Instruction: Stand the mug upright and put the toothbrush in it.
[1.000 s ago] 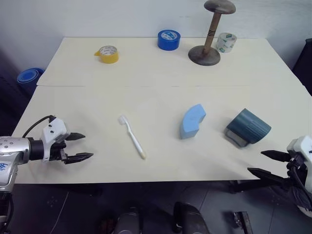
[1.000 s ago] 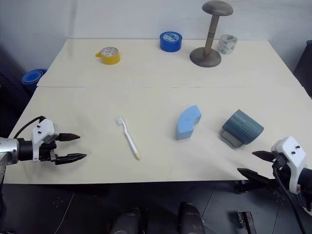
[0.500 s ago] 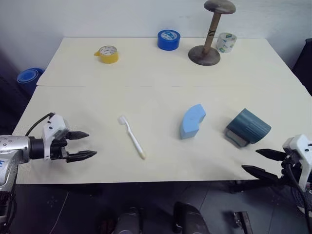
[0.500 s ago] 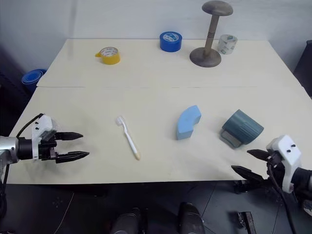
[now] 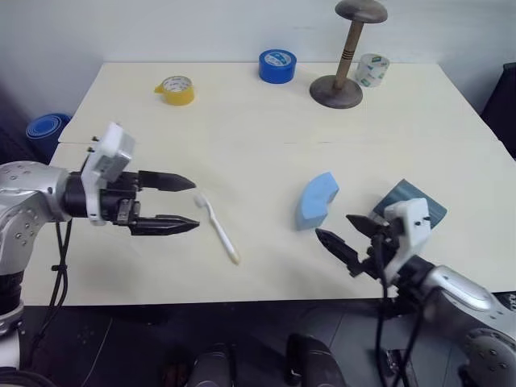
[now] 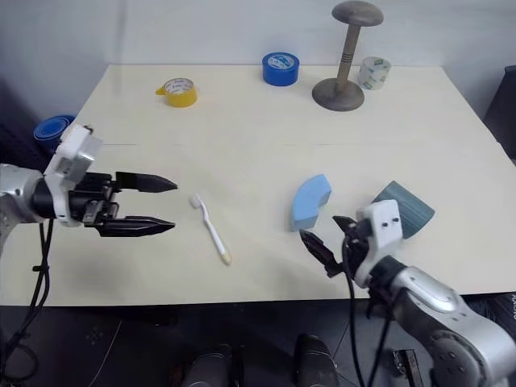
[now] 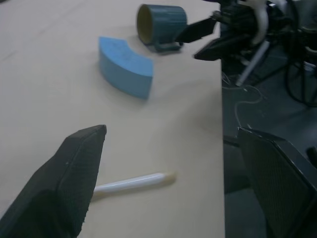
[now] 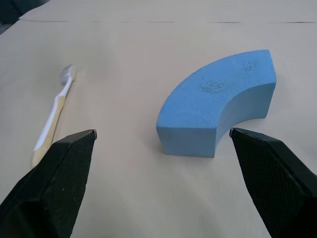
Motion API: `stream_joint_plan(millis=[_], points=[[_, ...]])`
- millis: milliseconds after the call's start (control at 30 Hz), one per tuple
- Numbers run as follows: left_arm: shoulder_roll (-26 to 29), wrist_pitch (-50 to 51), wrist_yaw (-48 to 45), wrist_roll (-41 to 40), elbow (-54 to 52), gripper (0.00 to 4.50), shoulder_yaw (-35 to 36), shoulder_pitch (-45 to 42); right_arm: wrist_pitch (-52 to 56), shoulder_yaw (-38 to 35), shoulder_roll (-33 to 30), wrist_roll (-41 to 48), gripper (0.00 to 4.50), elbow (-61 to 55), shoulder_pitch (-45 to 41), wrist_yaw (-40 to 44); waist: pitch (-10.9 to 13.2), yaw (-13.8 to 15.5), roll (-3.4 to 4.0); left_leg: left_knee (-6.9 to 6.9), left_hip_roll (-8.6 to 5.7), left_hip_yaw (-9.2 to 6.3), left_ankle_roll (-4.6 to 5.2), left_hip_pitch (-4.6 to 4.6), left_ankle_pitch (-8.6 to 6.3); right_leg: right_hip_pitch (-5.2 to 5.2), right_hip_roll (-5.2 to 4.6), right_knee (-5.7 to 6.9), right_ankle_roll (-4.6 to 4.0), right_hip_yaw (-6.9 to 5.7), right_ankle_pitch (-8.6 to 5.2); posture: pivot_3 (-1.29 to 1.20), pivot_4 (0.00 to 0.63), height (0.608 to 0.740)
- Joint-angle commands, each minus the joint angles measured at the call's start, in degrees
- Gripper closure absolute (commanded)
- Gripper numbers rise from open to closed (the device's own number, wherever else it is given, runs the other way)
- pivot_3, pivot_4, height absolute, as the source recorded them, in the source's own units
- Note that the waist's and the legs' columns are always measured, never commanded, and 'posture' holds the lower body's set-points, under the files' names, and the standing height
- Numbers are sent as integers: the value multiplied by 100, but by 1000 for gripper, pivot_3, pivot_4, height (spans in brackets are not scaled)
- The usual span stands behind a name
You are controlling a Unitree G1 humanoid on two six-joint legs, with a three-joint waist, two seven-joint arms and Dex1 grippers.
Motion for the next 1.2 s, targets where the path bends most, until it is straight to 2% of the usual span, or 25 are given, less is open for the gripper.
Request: stream_joint_plan(millis=[33,267,633,867,1033,1133,1200], points=[[-25,-276,-343,221,174,71,-378,-528,-307,541,101,-665,0,418,-237,-317,0,3,0,0,0,2,0,-2,0,0,0,-8,-2,1,-1,0,150,740],[-168,-576,-760,579,673,71,-868,-1206,-737,924,658,-1331,0,865,-378,-649,0,-43,1,-15,0,2,0,-5,0,-5,2,-15,-1,-2,-1,0,150,740],[-209,-802,-887,823,762,71,-932,-1125,-980,1311,805,-1612,0,706,-129,-411,0,-134,1,-17,1,0,1,-6,0,-5,2,-20,-1,-2,-1,0,150,740],[-318,-771,-854,821,750,71,-914,-1219,-1523,1628,1109,-2005,0,1636,-536,-187,1,-138,1,-17,2,1,1,-6,1,-5,2,-20,-1,-2,-1,0,150,740],[-369,-761,-790,831,721,71,-881,-1265,-2064,1531,1381,-2392,0,2559,-979,-216,1,-148,1,-19,1,2,1,-6,1,-5,2,-22,0,-2,-1,0,150,740],[-366,-767,-762,833,709,0,-863,-1275,-2271,1526,1491,-2468,570,2727,-976,-128,1,-147,1,-20,2,-4,0,-6,1,-6,2,-18,0,-4,-1,0,150,740],[-360,-791,-757,841,734,0,-854,-1282,-2305,1569,1485,-2503,1215,2659,-900,-51,1,-155,2,-23,2,-3,0,-6,1,-6,2,-18,0,-4,-1,0,150,740]])
